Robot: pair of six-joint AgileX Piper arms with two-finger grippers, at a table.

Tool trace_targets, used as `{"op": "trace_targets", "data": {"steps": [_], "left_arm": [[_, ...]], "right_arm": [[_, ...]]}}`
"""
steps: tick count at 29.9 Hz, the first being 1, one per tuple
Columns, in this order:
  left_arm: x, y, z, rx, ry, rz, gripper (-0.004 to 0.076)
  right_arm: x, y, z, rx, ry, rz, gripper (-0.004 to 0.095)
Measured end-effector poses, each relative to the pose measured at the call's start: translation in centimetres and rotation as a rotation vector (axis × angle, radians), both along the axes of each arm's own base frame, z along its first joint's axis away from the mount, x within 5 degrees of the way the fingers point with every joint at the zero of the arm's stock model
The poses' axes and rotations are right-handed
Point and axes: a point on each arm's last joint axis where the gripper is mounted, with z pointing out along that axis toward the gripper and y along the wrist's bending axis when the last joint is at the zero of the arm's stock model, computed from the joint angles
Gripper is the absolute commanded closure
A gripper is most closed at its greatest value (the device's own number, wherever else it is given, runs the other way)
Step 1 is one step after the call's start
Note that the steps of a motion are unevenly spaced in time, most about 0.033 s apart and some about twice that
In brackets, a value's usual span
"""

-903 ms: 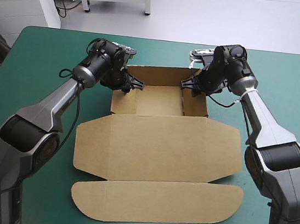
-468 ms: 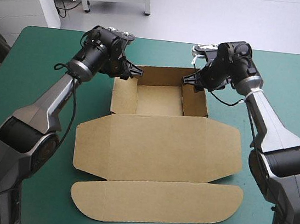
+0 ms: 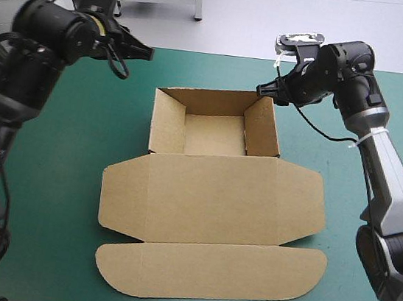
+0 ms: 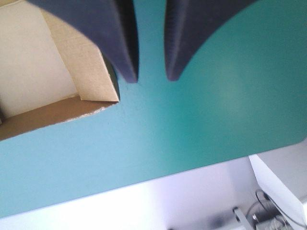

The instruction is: Fold the box

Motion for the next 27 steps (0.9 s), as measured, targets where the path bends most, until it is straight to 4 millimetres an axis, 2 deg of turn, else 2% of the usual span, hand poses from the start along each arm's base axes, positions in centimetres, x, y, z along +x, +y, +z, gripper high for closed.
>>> {"op": "trace_targets", "data": {"steps": [6,9,11,14,18,27], "left_arm": [[-6.1,2.8,4.5,-0.004,-0.148,-0.049,0.0731],[-8.5,3.8,4.8,0.002,-0.159,-0.079,0.0731],[-9.8,4.3,4.3,0.013,-0.146,-0.087,0.0731],[-11.5,5.1,2.4,0.038,-0.095,-0.09,0.0731],[-13.9,6.2,-1.5,0.072,-0.032,-0.103,0.0731],[-19.7,8.7,-10.0,0.019,-0.069,-0.112,0.0731]], "right_arm": [[-0.9,-0.3,1.3,0.012,-0.031,-0.001,0.0462],[-0.9,-0.3,1.3,0.012,-0.028,-0.002,0.0462],[-0.9,-0.3,1.0,0.01,-0.02,-0.003,0.0462],[-0.7,-0.2,0.4,0.003,0.0,-0.003,0.0462],[0.6,0.2,-1.7,-0.014,0.048,-0.003,0.0463],[4.2,1.9,-9.1,-0.029,0.225,0.006,0.0464]]}}
